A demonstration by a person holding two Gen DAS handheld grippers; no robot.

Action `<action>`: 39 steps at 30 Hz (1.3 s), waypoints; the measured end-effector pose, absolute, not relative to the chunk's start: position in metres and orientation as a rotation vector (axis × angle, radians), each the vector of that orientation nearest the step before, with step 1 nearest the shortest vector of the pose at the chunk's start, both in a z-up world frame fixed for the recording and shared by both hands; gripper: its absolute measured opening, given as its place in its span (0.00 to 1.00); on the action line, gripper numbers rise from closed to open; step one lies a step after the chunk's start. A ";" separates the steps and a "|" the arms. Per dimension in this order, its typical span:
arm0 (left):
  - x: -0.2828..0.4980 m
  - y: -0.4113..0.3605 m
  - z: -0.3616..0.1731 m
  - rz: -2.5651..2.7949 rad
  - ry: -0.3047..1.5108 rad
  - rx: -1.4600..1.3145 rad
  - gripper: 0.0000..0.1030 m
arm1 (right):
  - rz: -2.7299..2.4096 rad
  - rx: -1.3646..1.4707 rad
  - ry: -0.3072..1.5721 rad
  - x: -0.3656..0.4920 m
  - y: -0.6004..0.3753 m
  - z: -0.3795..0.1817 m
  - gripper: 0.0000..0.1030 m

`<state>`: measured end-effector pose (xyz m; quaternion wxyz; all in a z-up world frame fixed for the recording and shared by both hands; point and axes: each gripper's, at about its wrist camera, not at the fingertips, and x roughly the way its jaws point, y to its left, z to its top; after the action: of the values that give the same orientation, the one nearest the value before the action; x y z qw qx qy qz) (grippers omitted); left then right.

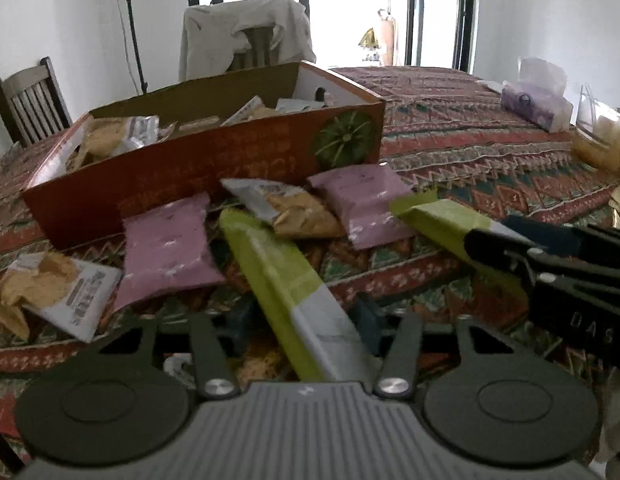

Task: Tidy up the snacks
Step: 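Grasp another green-and-white bar packet with the left gripper, then carry both held packets into the cardboard box and open both grippers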

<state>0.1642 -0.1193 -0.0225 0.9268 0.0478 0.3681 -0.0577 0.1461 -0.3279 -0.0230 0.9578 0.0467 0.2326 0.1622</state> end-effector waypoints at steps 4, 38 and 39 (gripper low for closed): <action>0.158 -0.114 -0.022 -0.114 0.735 0.075 0.33 | 0.341 0.099 0.463 0.144 -0.329 -0.022 0.37; 0.178 -0.064 0.078 -0.106 0.424 -0.054 0.19 | 0.358 0.017 0.264 0.186 -0.273 0.060 0.37; 0.185 -0.062 0.080 -0.105 0.422 -0.061 0.19 | 0.358 0.019 0.263 0.193 -0.269 0.063 0.37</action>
<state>0.1850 -0.0616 0.0800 0.9760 -0.0301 0.2094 -0.0520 0.1933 -0.2690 0.0632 0.9754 0.0092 0.1304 0.1776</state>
